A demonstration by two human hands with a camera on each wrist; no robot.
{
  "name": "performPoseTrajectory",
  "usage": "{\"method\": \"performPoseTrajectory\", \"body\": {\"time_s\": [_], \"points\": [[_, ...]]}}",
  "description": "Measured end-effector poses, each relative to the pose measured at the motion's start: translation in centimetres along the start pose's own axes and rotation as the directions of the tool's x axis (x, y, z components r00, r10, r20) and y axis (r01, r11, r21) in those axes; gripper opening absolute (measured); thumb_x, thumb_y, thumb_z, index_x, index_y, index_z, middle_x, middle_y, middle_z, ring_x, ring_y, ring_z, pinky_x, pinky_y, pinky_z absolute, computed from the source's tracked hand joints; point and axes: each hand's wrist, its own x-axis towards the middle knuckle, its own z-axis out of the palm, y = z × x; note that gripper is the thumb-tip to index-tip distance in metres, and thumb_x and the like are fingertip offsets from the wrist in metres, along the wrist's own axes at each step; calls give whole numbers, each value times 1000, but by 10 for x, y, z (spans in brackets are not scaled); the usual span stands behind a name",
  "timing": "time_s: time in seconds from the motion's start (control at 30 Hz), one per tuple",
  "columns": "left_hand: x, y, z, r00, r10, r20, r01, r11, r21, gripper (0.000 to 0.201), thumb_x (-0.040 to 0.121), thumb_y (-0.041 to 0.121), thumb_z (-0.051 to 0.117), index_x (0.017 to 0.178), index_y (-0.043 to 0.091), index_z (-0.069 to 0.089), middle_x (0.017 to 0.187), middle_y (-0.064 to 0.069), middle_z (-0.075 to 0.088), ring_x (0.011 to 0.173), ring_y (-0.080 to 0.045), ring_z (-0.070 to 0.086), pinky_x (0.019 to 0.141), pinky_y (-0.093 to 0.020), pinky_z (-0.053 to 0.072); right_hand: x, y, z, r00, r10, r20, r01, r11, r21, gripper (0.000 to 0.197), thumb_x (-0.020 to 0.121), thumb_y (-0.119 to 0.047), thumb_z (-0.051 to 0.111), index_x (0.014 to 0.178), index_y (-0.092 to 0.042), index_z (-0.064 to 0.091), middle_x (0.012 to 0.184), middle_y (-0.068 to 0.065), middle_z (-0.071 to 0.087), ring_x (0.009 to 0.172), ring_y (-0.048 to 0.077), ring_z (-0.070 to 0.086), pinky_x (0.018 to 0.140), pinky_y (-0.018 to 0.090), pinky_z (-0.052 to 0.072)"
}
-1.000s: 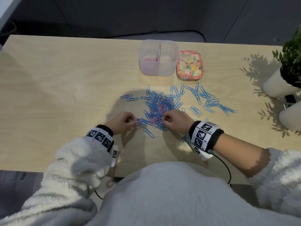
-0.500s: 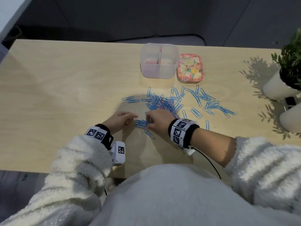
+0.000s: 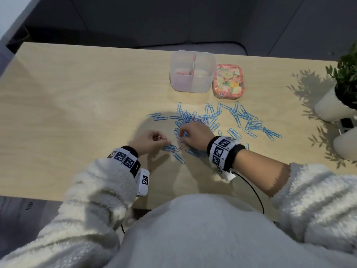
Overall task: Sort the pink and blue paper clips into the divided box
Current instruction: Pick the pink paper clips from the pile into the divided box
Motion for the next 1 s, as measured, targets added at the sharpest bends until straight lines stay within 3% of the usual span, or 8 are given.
{"method": "performPoseTrajectory", "body": {"time_s": [0.1,0.2,0.37,0.57,0.7,0.83,0.9,1.0], "points": [[6,-4,-2,998,63,13,-64,965,255,22,72,13,77,88,12,62,63,4,50,55,-3,47,57,-15,38,-6,-9,8,994,-77,81,86,990,-108,25,81,-30,63,105,-22,62,104,0,67,103,22,58,72,27,34],[9,-6,-7,995,100,-16,-82,894,440,18,73,13,75,89,11,67,72,-1,56,70,-16,51,67,-26,41,-10,-10,11,995,-91,36,95,986,-136,26,82,-26,60,108,-22,64,105,2,68,103,25,60,77,30,41],[8,-7,-22,984,133,-115,-59,866,496,11,78,13,69,88,14,67,65,1,48,62,-16,44,57,-26,34,-13,-7,14,995,-95,38,100,985,-141,21,88,-23,56,105,-19,67,107,4,68,105,25,60,83,31,44],[5,4,-3,965,262,18,-229,809,541,11,78,12,69,89,10,68,61,3,40,62,-18,43,58,-27,32,-14,-7,14,997,-72,26,74,992,-105,19,87,-23,57,104,-17,63,104,4,68,104,25,60,83,33,44],[6,8,10,955,288,76,-267,719,642,12,81,16,66,91,10,69,81,-8,56,81,-28,56,74,-34,43,-14,-7,18,991,-115,61,125,971,-204,17,89,-18,48,99,-12,60,100,9,66,95,30,61,74,33,42],[10,11,15,949,296,113,-283,633,720,16,87,19,58,95,8,66,99,-13,61,90,-31,59,76,-36,43,-15,-7,24,980,-169,103,195,916,-351,15,94,-11,38,101,-7,51,98,12,64,87,32,62,66,36,38],[11,11,15,943,304,136,-303,611,732,20,91,20,54,98,4,64,101,-15,61,92,-31,59,75,-34,41,-15,-3,22,989,-127,80,145,949,-280,14,93,-12,38,97,-7,51,94,13,62,84,32,60,63,36,35],[11,11,15,945,304,124,-297,632,716,19,92,17,50,97,2,61,97,-14,59,89,-30,57,72,-32,38,-14,16,8,999,-32,-20,35,989,141,9,89,-12,46,81,-11,50,80,10,54,72,25,52,64,33,36]]}}
